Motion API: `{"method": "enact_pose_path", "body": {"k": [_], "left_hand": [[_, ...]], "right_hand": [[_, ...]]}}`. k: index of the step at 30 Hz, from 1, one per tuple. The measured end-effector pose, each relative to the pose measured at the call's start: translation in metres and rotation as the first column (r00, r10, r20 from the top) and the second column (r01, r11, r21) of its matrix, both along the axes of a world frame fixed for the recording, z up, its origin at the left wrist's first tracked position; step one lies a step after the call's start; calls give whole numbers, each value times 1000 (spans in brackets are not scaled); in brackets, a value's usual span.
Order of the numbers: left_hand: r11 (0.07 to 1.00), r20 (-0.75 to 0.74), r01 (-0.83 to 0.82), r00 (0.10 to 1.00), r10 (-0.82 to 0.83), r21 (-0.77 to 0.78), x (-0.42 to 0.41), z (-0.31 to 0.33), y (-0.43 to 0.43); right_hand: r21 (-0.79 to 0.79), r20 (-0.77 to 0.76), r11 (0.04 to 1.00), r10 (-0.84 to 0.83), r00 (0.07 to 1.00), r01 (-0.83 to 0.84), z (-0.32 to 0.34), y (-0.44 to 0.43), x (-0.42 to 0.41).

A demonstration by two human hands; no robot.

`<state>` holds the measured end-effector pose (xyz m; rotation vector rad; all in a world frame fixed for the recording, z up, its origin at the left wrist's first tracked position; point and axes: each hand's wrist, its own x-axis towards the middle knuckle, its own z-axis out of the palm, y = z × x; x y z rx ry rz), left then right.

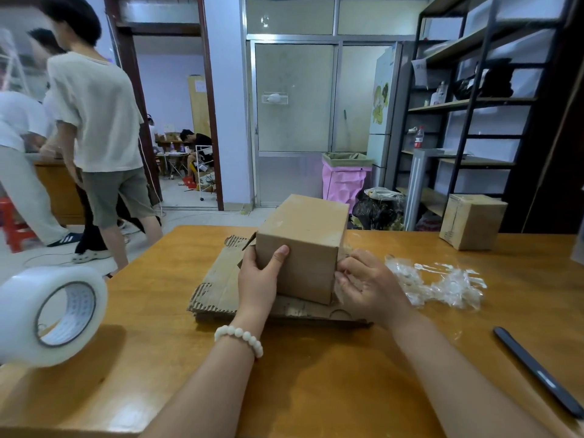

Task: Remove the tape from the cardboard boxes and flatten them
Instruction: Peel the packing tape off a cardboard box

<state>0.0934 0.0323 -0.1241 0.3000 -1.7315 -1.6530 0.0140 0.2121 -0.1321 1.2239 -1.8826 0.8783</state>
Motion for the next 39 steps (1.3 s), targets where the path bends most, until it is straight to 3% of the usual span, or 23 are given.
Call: {"method": "enact_pose_path", "body": {"k": [6, 9, 14, 21, 29, 36, 39], "left_hand": [[1000, 11, -12, 1000, 12, -7, -2, -1, -1], [1000, 2, -16, 1000, 16, -14, -2, -2, -1], [999, 2, -7, 1000, 7, -35, -1, -3, 0], [998, 1, -41, 999, 41, -56, -4, -7, 2], [997, -1, -51, 999, 52, -62, 0, -6, 5], [999, -10, -32, 999, 32, -11, 1, -5, 7], [1000, -1, -26, 1000, 26, -5, 0, -5, 7]], "right_hand": [[-50, -9, 999, 14, 1000, -14, 1, -3, -3], [-35, -170, 998, -61, 984, 56, -4, -7, -3], [-30, -459, 986, -158, 874, 162, -9, -2, -1], [-197, -390, 935, -351, 851, 295, -15, 5, 4], [-160, -398, 962, -270, 877, 223, -16, -6, 0], [-103, -245, 978, -200, 949, 180, -15, -13, 5], [-47, -46, 994, -102, 994, 100, -17, -8, 9]]}}
